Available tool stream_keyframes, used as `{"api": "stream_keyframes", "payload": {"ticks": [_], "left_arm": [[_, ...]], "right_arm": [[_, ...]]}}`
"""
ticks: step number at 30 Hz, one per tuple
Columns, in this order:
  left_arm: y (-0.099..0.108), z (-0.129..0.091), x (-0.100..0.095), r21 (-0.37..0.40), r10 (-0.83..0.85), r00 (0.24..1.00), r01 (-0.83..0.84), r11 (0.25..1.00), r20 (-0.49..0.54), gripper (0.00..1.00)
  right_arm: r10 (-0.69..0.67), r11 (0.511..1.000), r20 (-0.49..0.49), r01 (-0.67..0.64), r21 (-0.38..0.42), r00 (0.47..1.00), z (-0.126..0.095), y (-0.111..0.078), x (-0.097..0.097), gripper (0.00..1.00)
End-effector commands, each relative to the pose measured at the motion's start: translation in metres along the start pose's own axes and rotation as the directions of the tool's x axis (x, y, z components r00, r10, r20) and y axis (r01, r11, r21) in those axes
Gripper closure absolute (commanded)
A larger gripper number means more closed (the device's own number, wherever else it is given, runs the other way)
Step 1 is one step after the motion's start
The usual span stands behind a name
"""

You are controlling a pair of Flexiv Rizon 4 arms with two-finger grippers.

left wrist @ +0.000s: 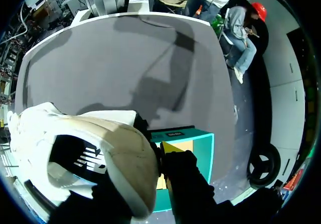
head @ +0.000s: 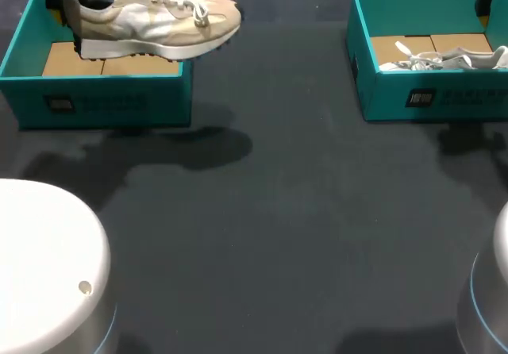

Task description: Take the shoe out of the shoebox, open the shoe tongue, remove and reinsert the insole, then place the shoe into the shoebox

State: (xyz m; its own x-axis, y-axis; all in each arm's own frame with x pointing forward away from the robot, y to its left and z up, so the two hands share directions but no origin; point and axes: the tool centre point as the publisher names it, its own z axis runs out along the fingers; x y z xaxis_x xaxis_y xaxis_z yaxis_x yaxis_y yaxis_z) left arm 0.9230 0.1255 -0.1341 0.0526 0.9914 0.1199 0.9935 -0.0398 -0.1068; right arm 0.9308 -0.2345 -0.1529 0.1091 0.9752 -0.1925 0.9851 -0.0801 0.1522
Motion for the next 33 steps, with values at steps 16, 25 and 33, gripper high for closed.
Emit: {"api": "stream_keyframes", "payload": {"ticks": [16,25,33], "left_arm": [[-0.128,0.036,-0.105,-0.253,0.103,0.995,-0.103,0.962,-0.014,1.0],[-0.158,0.061,-0.152,-0.227,0.133,0.991,-0.133,0.965,-0.014,1.0],[-0.164,0.101,-0.186,-0.152,0.139,0.99,-0.142,0.978,-0.031,1.0]], "right_arm": [[0.0,1.0,-0.001,0.0,0.001,1.0,0.0,0.0,0.0,0.0],[0.0,1.0,-0.001,0.0,0.001,1.0,0.0,0.0,0.0,0.0],[0.0,1.0,-0.001,0.0,0.001,1.0,0.0,0.0,0.0,0.0]]}}
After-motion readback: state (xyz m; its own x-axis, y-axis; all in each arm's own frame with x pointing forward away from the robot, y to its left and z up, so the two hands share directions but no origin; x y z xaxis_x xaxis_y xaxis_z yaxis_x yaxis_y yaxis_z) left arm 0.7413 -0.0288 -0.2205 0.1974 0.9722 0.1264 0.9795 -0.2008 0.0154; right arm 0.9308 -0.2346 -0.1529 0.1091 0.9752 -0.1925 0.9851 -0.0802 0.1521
